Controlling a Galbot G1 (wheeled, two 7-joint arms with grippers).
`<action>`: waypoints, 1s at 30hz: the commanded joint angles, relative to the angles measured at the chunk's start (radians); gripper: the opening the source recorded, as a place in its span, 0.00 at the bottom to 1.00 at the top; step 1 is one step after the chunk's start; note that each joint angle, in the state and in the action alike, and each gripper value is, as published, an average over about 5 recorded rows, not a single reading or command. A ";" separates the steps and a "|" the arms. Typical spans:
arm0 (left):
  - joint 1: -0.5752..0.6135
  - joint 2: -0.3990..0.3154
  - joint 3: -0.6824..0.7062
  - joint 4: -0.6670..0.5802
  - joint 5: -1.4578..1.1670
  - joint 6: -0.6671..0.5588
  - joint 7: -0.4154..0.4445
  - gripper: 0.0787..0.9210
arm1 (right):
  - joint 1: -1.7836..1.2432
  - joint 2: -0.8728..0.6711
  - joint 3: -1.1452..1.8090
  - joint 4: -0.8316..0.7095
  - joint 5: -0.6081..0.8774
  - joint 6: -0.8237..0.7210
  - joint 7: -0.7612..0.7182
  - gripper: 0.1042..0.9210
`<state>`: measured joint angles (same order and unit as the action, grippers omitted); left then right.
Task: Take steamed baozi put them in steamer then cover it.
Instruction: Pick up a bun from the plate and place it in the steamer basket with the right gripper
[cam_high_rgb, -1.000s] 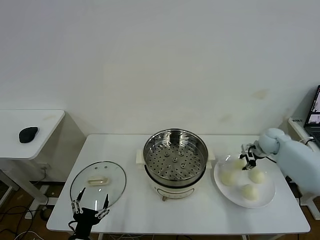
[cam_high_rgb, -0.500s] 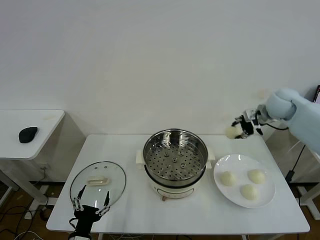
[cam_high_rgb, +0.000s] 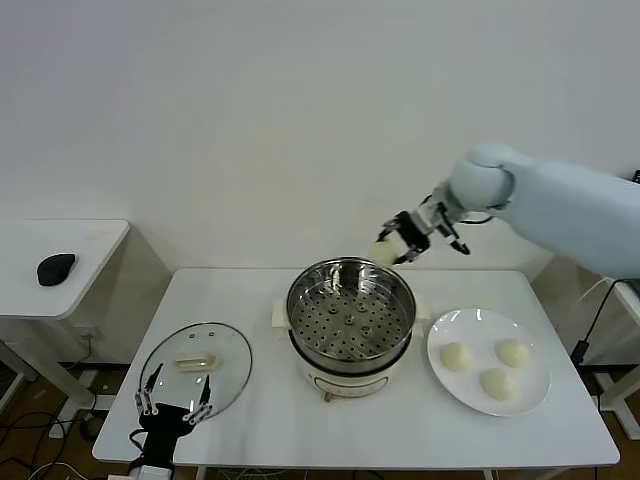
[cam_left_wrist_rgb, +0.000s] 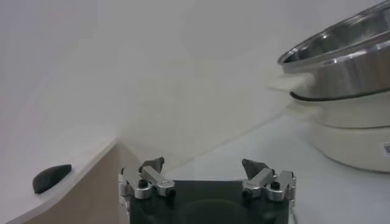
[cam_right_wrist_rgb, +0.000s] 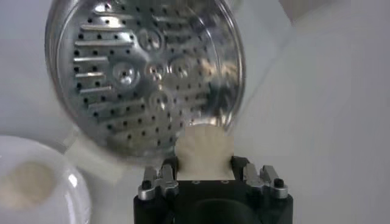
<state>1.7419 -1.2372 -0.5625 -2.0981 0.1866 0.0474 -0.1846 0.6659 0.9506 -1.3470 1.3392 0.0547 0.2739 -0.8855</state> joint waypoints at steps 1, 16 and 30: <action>-0.001 0.001 -0.004 0.000 -0.001 0.001 0.001 0.88 | 0.012 0.113 -0.077 -0.006 -0.114 0.154 0.038 0.55; 0.010 -0.007 -0.018 0.007 -0.001 -0.003 -0.002 0.88 | -0.185 0.199 0.021 -0.161 -0.483 0.332 0.125 0.55; 0.009 -0.013 -0.012 0.008 0.002 -0.005 -0.002 0.88 | -0.260 0.220 0.080 -0.273 -0.547 0.347 0.152 0.61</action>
<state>1.7510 -1.2511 -0.5738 -2.0911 0.1886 0.0427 -0.1866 0.4393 1.1549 -1.2817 1.1069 -0.4376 0.5985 -0.7379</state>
